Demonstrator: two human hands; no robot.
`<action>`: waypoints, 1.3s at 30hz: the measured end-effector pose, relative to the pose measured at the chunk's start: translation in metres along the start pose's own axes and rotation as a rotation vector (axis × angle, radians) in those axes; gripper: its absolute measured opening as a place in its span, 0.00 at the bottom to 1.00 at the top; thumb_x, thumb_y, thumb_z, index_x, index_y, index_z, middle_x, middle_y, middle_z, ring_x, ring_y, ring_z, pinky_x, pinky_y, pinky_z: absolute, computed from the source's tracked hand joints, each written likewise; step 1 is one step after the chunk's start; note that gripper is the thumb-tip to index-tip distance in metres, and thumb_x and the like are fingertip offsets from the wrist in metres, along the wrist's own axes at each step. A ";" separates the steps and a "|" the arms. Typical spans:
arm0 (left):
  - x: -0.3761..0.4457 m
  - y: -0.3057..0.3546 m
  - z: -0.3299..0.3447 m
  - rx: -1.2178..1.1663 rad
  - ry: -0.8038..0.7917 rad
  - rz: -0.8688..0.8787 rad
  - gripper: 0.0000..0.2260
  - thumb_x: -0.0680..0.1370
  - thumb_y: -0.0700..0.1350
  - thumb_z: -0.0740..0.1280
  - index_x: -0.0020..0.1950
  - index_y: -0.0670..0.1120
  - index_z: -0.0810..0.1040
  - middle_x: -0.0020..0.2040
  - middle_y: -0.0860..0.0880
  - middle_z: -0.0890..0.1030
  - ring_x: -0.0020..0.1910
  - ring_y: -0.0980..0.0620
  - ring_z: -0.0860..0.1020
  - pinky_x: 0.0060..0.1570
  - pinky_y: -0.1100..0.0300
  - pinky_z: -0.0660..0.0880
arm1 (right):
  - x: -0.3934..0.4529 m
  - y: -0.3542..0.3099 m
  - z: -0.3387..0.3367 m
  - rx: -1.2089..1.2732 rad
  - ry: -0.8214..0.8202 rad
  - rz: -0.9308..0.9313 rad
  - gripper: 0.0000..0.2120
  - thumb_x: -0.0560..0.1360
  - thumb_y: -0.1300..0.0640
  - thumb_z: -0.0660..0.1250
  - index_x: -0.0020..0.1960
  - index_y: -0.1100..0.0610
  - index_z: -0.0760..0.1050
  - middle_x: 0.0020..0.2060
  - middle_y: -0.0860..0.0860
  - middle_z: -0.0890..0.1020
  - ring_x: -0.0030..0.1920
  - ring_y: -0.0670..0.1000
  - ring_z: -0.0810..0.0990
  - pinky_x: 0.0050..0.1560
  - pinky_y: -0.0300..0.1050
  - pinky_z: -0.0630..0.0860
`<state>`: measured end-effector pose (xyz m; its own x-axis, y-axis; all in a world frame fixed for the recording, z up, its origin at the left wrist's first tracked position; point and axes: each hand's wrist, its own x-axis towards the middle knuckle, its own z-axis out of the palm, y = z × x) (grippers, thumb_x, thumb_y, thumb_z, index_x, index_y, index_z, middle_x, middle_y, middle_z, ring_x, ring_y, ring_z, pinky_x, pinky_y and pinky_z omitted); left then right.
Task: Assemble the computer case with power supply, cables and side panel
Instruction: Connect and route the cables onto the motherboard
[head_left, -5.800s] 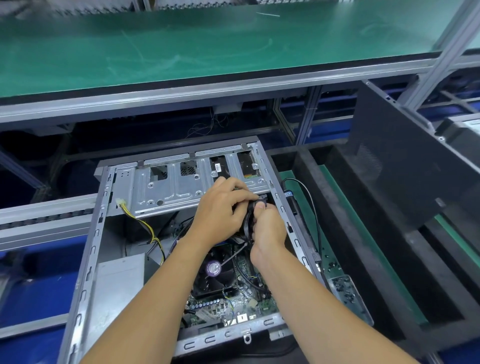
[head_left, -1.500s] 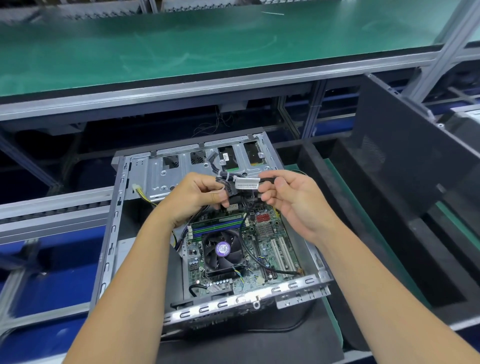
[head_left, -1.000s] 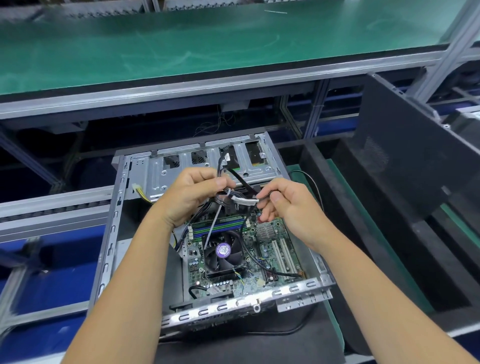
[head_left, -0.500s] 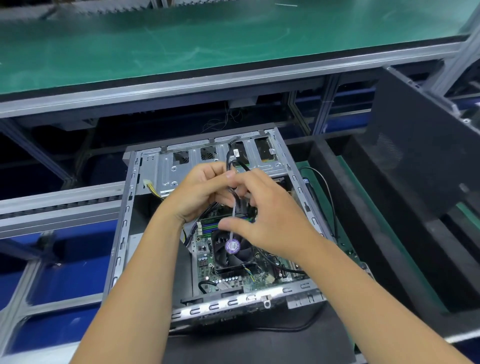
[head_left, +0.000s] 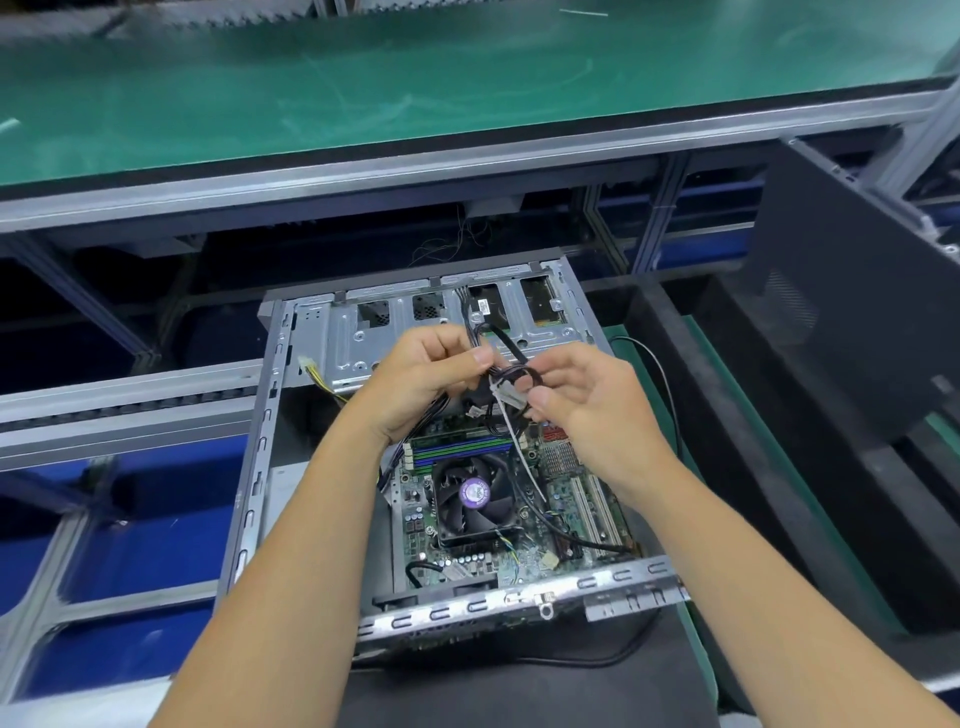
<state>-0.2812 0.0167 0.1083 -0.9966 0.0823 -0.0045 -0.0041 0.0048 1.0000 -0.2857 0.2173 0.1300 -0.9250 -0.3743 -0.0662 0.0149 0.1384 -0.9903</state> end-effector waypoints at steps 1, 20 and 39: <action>0.001 0.000 0.000 0.000 -0.002 0.015 0.07 0.74 0.45 0.70 0.36 0.47 0.78 0.43 0.46 0.84 0.33 0.56 0.74 0.37 0.64 0.73 | 0.001 0.002 0.000 0.001 -0.013 0.002 0.11 0.75 0.69 0.70 0.49 0.54 0.77 0.47 0.53 0.84 0.41 0.44 0.84 0.43 0.36 0.79; 0.000 0.006 0.019 0.128 -0.103 0.110 0.08 0.70 0.46 0.74 0.42 0.41 0.82 0.41 0.37 0.82 0.42 0.45 0.79 0.46 0.48 0.77 | 0.026 -0.029 -0.004 -0.151 -0.012 -0.102 0.10 0.77 0.44 0.68 0.48 0.48 0.82 0.45 0.45 0.82 0.35 0.41 0.79 0.38 0.37 0.73; 0.001 0.009 0.032 0.139 -0.004 0.161 0.13 0.74 0.46 0.70 0.39 0.36 0.80 0.37 0.40 0.81 0.38 0.47 0.76 0.43 0.53 0.72 | 0.024 -0.009 0.006 0.117 0.124 -0.286 0.15 0.77 0.69 0.64 0.53 0.52 0.81 0.44 0.54 0.85 0.48 0.51 0.84 0.50 0.45 0.81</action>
<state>-0.2800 0.0490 0.1171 -0.9832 0.0973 0.1545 0.1664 0.1289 0.9776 -0.3058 0.2018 0.1362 -0.9371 -0.2675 0.2243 -0.2146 -0.0654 -0.9745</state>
